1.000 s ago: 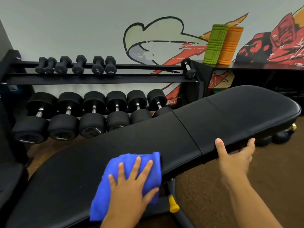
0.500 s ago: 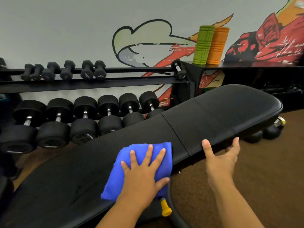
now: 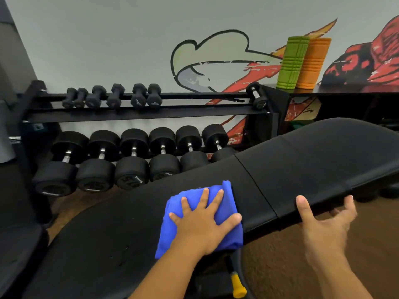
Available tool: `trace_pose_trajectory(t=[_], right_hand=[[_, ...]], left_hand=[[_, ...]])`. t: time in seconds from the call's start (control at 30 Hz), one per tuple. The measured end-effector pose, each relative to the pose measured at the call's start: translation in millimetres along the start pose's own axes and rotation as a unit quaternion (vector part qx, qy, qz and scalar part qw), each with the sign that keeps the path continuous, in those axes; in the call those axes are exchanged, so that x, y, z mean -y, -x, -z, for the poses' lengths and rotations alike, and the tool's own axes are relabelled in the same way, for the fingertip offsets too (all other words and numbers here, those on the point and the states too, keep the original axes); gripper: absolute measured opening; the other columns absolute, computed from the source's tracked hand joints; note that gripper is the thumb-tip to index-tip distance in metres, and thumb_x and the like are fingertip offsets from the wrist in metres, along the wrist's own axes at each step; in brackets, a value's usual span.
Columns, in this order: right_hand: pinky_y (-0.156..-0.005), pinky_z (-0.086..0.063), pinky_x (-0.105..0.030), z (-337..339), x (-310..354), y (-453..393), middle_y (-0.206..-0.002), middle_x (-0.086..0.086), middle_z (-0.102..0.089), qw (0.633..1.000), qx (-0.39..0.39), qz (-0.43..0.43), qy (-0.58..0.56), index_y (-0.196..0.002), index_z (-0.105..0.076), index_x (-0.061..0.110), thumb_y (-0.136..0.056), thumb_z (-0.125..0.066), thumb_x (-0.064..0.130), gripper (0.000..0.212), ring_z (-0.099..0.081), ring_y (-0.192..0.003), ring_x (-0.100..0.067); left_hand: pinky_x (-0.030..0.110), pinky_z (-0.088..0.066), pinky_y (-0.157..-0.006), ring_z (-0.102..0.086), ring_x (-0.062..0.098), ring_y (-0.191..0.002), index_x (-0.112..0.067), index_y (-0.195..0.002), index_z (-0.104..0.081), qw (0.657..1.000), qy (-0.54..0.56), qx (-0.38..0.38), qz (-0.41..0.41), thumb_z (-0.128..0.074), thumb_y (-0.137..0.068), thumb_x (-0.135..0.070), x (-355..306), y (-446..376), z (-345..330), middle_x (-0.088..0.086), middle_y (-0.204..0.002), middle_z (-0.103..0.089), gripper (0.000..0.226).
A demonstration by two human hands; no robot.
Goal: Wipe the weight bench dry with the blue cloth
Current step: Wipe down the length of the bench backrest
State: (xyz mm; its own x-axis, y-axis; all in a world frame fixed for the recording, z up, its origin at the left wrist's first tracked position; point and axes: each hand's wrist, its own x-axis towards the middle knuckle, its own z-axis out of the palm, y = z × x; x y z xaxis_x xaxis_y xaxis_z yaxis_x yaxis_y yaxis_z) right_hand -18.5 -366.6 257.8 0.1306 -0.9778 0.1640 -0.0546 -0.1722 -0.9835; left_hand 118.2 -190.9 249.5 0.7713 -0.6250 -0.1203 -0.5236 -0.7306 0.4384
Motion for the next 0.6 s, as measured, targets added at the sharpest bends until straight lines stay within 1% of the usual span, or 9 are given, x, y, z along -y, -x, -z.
trace_pose_trajectory(t=[0.1,0.23,0.27,0.37,0.43,0.47,0.53,0.6], right_hand=[[-0.107,-0.031,-0.038,-2.5,-1.4,-0.5,-0.153,-0.009,-0.026,1.000,0.001,0.003,0.002,-0.151,-0.009,0.035,-0.078,-0.075,0.041,0.098,-0.033,-0.136,-0.024],[-0.107,-0.030,-0.037,-2.6,-2.9,-2.8,-0.153,-0.009,-0.026,1.000,0.009,0.005,0.009,-0.151,-0.007,0.034,-0.079,-0.073,0.043,0.098,-0.033,-0.136,-0.023],[-0.108,-0.029,-0.037,-2.5,-3.6,-2.6,-0.154,-0.008,-0.025,1.000,0.010,0.004,0.008,-0.151,-0.007,0.035,-0.079,-0.073,0.044,0.098,-0.031,-0.138,-0.022],[-0.115,-0.024,-0.046,-3.4,-5.3,1.3,-0.158,-0.001,-0.019,1.000,0.009,-0.002,0.011,-0.149,-0.002,0.040,-0.079,-0.072,0.049,0.099,-0.018,-0.145,-0.020],[-0.116,-0.021,-0.048,-3.8,0.3,6.9,-0.160,0.000,-0.016,1.000,0.009,-0.015,0.020,-0.149,-0.001,0.041,-0.081,-0.070,0.050,0.098,-0.015,-0.147,-0.021],[-0.116,-0.021,-0.048,-3.9,4.8,10.3,-0.160,-0.002,-0.016,0.999,0.009,-0.016,0.035,-0.150,-0.002,0.039,-0.083,-0.069,0.048,0.096,-0.016,-0.146,-0.023],[-0.116,-0.022,-0.048,-3.6,16.4,18.1,-0.160,-0.007,-0.011,0.995,0.005,0.008,0.095,-0.153,-0.009,0.029,-0.087,-0.066,0.041,0.088,-0.017,-0.145,-0.026],[-0.114,-0.025,-0.048,-5.7,27.8,31.7,-0.157,-0.012,-0.013,0.977,0.007,0.091,0.191,-0.150,-0.026,0.018,-0.088,-0.065,0.035,0.075,-0.017,-0.142,-0.029]], left_hand=[[0.073,0.003,-0.106,0.015,0.041,-0.144,-0.061,-0.140,0.008,0.999,0.011,0.021,0.035,-0.023,-0.072,-0.089,-2.9,-27.4,11.4,-0.022,-0.157,0.014,0.080],[0.074,0.005,-0.104,0.016,0.043,-0.143,-0.059,-0.142,0.009,0.998,0.020,0.017,0.058,-0.021,-0.072,-0.089,-5.1,-41.8,16.6,-0.022,-0.157,0.015,0.081],[0.074,0.006,-0.104,0.017,0.043,-0.142,-0.058,-0.142,0.009,0.998,0.017,0.016,0.054,-0.021,-0.073,-0.088,-4.8,-39.0,16.2,-0.021,-0.157,0.016,0.081],[0.073,0.008,-0.104,0.019,0.042,-0.142,-0.058,-0.142,0.008,1.000,-0.004,0.009,0.020,-0.020,-0.074,-0.088,-0.6,-23.1,6.4,-0.020,-0.157,0.017,0.079],[0.073,0.009,-0.104,0.019,0.041,-0.143,-0.059,-0.142,0.007,1.000,-0.008,0.000,0.001,-0.019,-0.073,-0.088,2.7,-16.6,2.2,-0.021,-0.157,0.017,0.079],[0.073,0.009,-0.104,0.019,0.041,-0.143,-0.059,-0.142,0.007,1.000,-0.006,-0.002,0.001,-0.019,-0.073,-0.088,4.6,-16.9,1.5,-0.021,-0.157,0.017,0.079],[0.073,0.009,-0.104,0.019,0.041,-0.143,-0.059,-0.142,0.008,1.000,0.002,0.001,0.010,-0.018,-0.075,-0.087,5.7,-22.7,2.4,-0.021,-0.157,0.016,0.076],[0.072,0.009,-0.105,0.019,0.040,-0.143,-0.058,-0.142,0.008,1.000,0.013,0.002,0.028,-0.016,-0.078,-0.084,8.1,-29.9,5.9,-0.022,-0.157,0.016,0.074]])
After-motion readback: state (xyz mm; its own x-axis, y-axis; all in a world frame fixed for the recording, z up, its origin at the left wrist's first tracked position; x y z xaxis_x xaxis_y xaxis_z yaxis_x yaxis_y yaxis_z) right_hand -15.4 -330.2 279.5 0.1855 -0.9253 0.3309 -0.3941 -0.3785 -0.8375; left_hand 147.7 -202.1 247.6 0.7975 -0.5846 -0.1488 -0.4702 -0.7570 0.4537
